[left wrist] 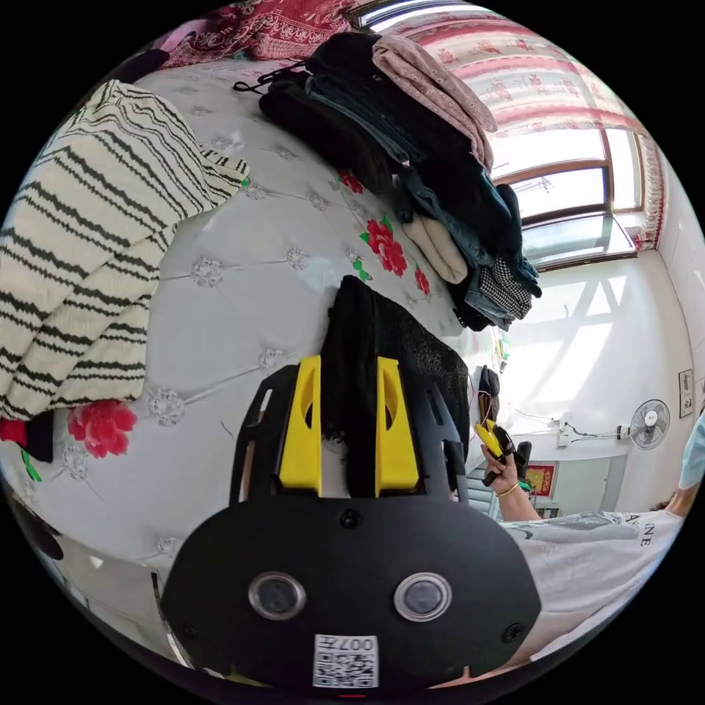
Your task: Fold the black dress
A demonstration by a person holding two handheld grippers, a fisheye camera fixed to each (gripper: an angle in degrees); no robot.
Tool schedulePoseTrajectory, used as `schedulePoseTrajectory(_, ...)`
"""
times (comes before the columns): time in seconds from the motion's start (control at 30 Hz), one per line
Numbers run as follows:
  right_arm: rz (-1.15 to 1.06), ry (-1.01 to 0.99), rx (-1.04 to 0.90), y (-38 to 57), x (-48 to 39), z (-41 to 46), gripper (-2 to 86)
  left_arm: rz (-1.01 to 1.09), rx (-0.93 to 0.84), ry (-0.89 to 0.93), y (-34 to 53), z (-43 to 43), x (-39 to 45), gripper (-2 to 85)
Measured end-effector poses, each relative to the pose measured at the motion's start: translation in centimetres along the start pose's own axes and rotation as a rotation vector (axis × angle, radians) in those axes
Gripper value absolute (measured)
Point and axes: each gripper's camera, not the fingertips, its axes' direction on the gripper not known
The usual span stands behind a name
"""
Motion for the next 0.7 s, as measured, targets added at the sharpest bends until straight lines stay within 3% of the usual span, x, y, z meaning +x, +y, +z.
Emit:
schedulePoseTrajectory(0.17, 0.123, 0.056, -0.04, 6.2, 1.4, -0.2, 9.5, 0.052, -0.092, 0.05, 5.5, 1.5, 1.9, 11.2)
schedulePoseTrajectory(0.33, 0.198, -0.034, -0.132, 7.5, 1.8, 4.0, 9.6, 0.009, -0.234, -0.11, 8.7, 6.3, 0.7, 9.2)
schedulePoseTrajectory(0.5, 0.228, -0.069, -0.082, 4.5, 0.7, 6.4, 8.3, -0.081, -0.263, -0.172, 8.1, 8.3, -1.3, 6.2)
schedulePoseTrajectory(0.7, -0.155, 0.002, -0.081, -0.7, -10.3, 6.8, 5.6, -0.059, -0.265, -0.211, 7.9, 8.8, -1.8, 6.3)
